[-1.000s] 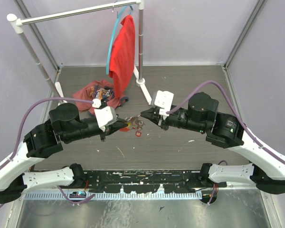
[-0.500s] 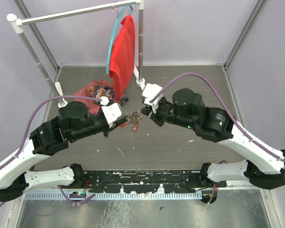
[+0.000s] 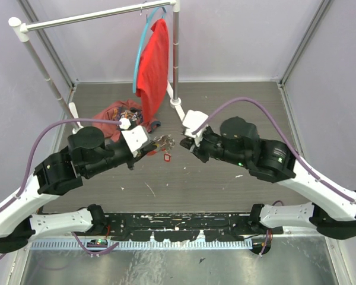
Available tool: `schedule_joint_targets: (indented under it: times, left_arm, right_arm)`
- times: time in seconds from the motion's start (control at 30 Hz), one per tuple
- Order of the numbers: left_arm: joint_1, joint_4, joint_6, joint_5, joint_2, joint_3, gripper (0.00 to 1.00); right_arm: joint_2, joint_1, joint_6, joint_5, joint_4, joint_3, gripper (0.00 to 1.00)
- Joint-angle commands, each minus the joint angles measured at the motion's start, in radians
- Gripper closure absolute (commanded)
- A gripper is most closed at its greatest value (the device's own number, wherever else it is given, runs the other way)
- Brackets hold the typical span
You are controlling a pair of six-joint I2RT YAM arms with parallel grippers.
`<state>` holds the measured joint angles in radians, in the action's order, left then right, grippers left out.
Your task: Put the keys on the keyring
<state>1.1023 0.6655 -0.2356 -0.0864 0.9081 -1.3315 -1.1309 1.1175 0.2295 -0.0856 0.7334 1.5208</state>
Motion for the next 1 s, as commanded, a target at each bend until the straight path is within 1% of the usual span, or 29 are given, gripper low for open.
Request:
schedule_joint_targets:
  times: [0.0, 0.1, 0.17, 0.3, 0.37, 0.5, 0.57, 0.63, 0.73, 0.8, 0.87, 0.97]
  left_arm:
    - [-0.001, -0.087, 0.035, 0.054, -0.04, -0.009, 1.0]
    - [-0.001, -0.122, 0.073, 0.107, -0.068, 0.012, 1.0]
    - [-0.002, -0.153, 0.11, 0.146, -0.095, 0.029, 1.0]
    - [-0.001, -0.208, 0.167, 0.225, -0.131, 0.058, 1.0]
    - [-0.001, -0.24, 0.192, 0.267, -0.146, 0.071, 1.0]
    - [-0.001, -0.273, 0.22, 0.343, -0.152, 0.079, 1.0]
    - [-0.001, -0.278, 0.229, 0.375, -0.149, 0.074, 1.0]
    - [-0.001, -0.284, 0.236, 0.404, -0.147, 0.072, 1.0]
    - [0.0, -0.291, 0.24, 0.426, -0.147, 0.07, 1.0]
    - [0.0, -0.291, 0.24, 0.433, -0.149, 0.068, 1.0]
    - [-0.001, -0.291, 0.24, 0.437, -0.15, 0.067, 1.0]
    - [-0.001, -0.29, 0.237, 0.438, -0.15, 0.065, 1.0]
  right_arm:
    - [0.155, 0.004, 0.008, 0.052, -0.238, -0.1, 0.82]
    - [0.26, 0.004, -0.009, 0.068, -0.397, -0.226, 0.65]
    - [0.3, 0.004, -0.035, 0.064, -0.449, -0.273, 0.62]
    - [0.326, 0.004, -0.116, 0.064, -0.472, -0.277, 0.58]
    - [0.345, 0.004, -0.126, 0.111, -0.543, -0.317, 0.58]
    - [0.352, 0.004, -0.156, 0.31, -0.731, -0.386, 0.56]
    - [0.327, 0.004, -0.155, 0.384, -0.762, -0.375, 0.56]
    - [0.304, 0.005, -0.123, 0.459, -0.751, -0.347, 0.59]
    - [0.29, 0.004, -0.126, 0.492, -0.781, -0.328, 0.67]
    - [0.293, 0.004, -0.135, 0.503, -0.807, -0.331, 0.68]
    - [0.299, 0.004, -0.14, 0.52, -0.823, -0.332, 0.68]
    - [0.309, 0.004, -0.145, 0.544, -0.827, -0.332, 0.65]
